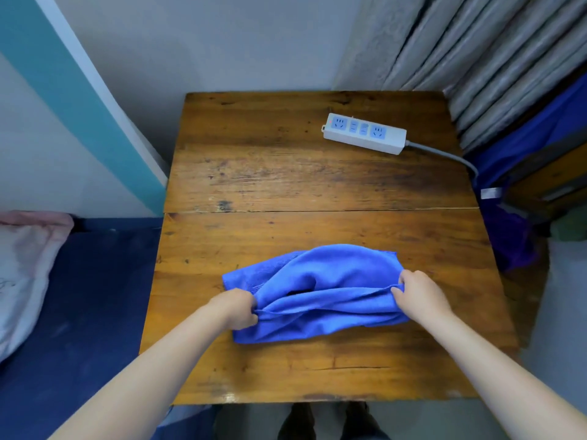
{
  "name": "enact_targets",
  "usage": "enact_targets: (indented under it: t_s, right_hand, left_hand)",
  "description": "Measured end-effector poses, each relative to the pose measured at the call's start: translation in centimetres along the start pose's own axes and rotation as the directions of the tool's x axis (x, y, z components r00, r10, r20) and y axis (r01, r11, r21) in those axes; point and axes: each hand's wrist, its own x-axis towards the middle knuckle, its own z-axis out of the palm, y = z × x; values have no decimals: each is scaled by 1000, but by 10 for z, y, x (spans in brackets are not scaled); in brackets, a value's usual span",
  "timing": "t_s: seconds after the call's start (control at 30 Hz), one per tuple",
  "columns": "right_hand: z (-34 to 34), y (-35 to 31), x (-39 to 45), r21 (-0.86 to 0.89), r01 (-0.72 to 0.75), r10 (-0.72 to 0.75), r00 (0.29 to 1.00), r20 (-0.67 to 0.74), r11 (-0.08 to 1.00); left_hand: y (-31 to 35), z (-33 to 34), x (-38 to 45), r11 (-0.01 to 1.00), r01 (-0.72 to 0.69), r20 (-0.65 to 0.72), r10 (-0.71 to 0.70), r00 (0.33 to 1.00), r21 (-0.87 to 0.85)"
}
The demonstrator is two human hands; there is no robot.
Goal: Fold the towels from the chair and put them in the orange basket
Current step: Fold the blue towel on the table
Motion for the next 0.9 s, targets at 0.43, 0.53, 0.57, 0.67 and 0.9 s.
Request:
enact_targets:
  t_s: [0.43,0.53,0.57,0.67,0.9]
  right_hand:
    - [-61,-18,-3,215,430,-400,900,-172,877]
    - [-56,-21,27,76,366,-358,928,-103,927]
    - [-53,-24,36,41,334,-330,941,-72,942]
    - [-42,-24,56,18,227,-227,974,21,974]
    - [-34,-22,60,77,131,-129,991,-28,988]
  left_hand:
    - [-6,-22,-27,823,-323,-610,-36,792,-467]
    - [2,-23,-11,815,-134,-451,-169,877,-564]
    - [2,-22,-5,805,-84,-408,-205,890,-587]
    - [7,-13,7,779,-14,-322,-242,915,-627]
    - [15,8,8,872,11,-192,-121,974,-489]
